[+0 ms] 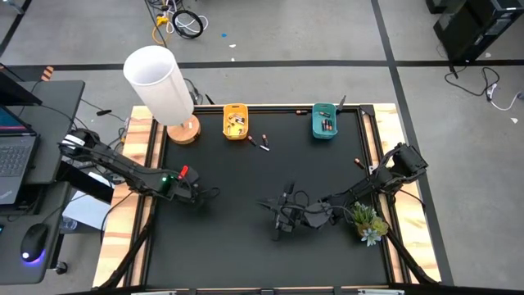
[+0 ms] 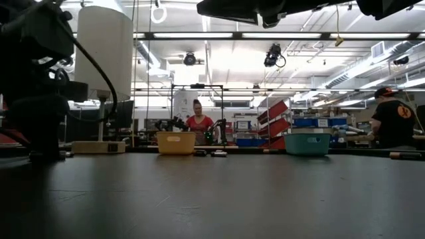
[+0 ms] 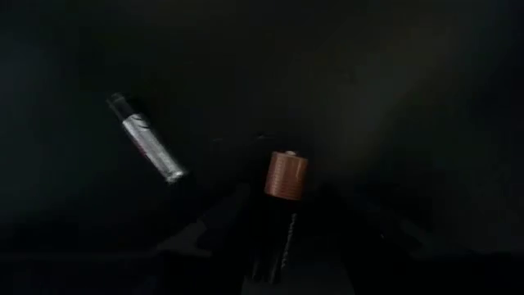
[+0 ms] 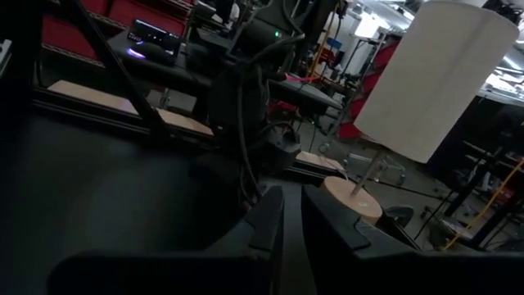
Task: Sort batteries
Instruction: Put the black battery into the blue bin
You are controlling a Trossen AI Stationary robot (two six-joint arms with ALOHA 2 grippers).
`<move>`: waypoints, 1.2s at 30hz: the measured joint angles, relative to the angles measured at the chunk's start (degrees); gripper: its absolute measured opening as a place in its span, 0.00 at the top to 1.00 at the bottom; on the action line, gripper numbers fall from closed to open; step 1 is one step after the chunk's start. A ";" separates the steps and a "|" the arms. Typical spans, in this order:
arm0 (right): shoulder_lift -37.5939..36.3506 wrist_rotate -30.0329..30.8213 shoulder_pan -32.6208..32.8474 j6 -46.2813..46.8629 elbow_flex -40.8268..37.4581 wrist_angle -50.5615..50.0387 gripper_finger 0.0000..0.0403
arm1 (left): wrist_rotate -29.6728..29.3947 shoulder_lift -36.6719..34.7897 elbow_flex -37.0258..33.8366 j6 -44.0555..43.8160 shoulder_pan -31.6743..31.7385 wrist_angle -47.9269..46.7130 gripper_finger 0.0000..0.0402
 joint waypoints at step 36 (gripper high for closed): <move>0.14 -13.91 -7.94 16.08 -0.07 -11.70 0.85 | -5.29 9.13 0.36 30.99 2.62 43.28 1.00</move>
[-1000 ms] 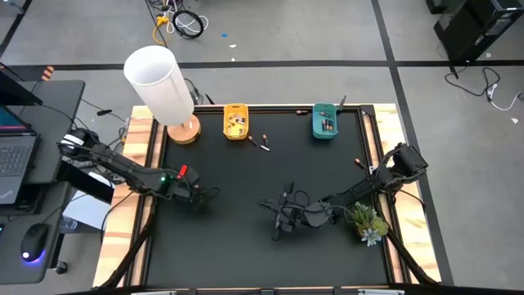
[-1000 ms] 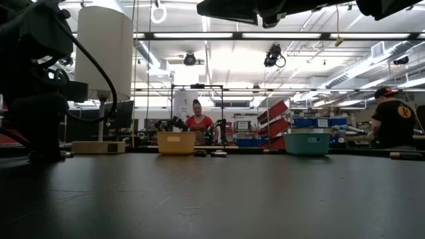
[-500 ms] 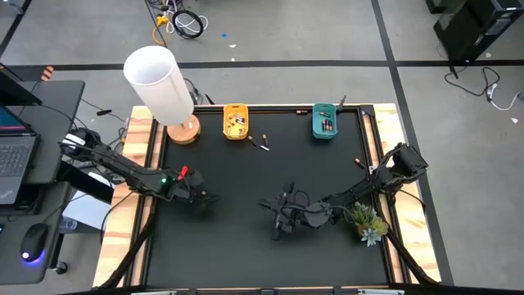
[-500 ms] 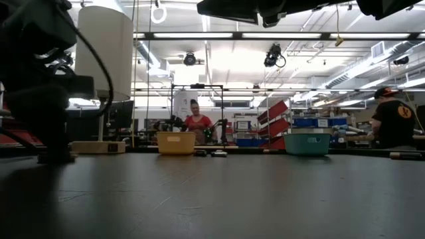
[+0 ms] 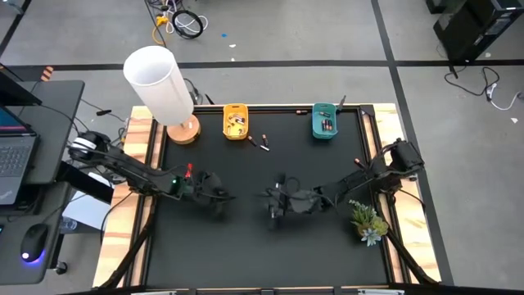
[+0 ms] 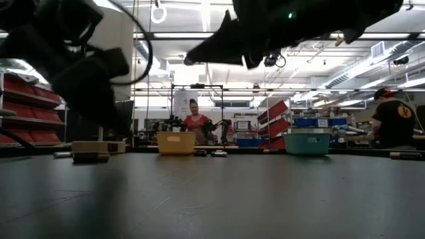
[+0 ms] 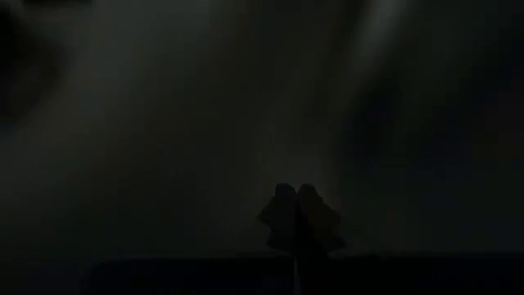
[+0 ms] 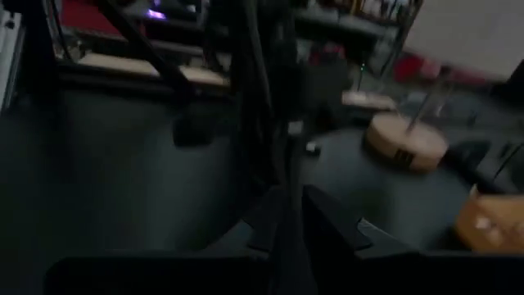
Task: Sort batteries
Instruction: Put the black battery into the blue bin
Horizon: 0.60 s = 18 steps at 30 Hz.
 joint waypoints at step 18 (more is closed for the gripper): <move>23.94 -22.07 -9.24 7.84 17.86 -1.17 0.58 | -14.41 -6.93 0.10 -8.88 -14.60 -14.99 0.90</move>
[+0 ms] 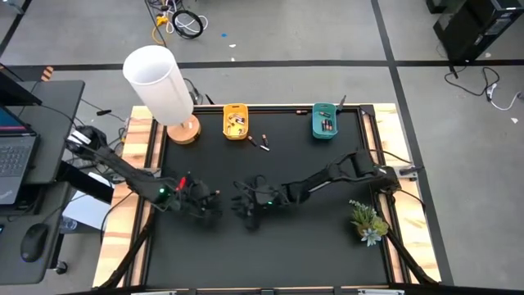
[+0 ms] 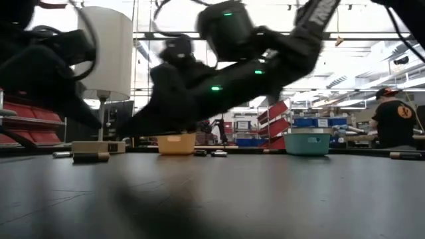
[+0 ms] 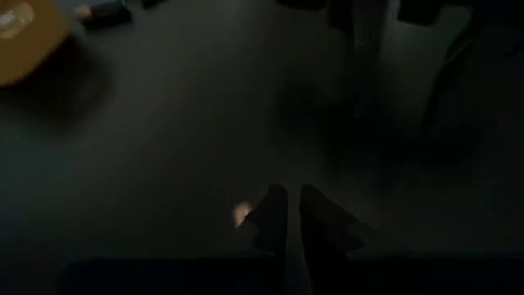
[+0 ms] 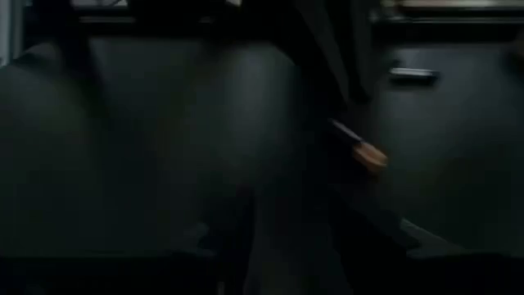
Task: Sort batteries
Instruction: Put the black battery into the blue bin
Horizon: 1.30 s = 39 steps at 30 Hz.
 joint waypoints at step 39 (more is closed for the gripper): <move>8.88 -15.99 -11.72 -9.08 20.37 -11.65 0.60 | -10.28 -4.44 0.02 -31.45 -9.76 -24.58 0.85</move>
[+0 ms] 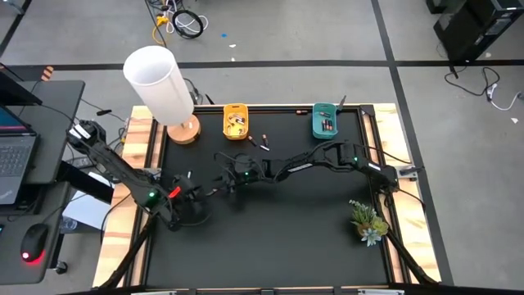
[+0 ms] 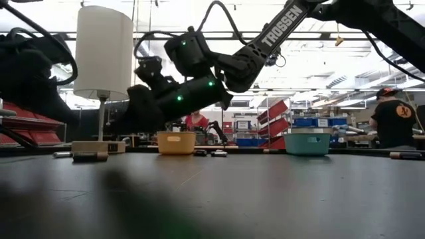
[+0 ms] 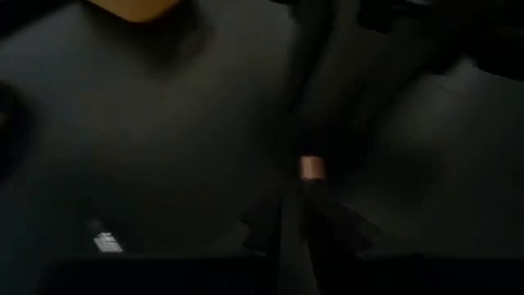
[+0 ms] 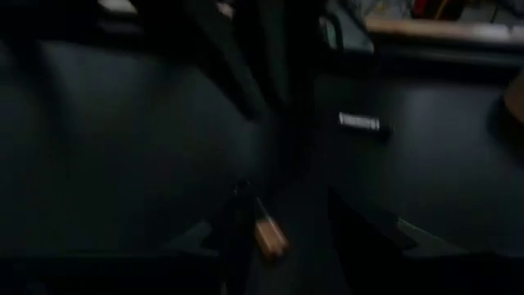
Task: Sort batteries
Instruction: Put the black battery into the blue bin
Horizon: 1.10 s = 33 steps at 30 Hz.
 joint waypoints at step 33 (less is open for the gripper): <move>-0.63 5.60 6.07 -10.41 -0.05 -13.72 0.57 | 7.60 19.32 0.00 14.92 8.03 20.62 0.73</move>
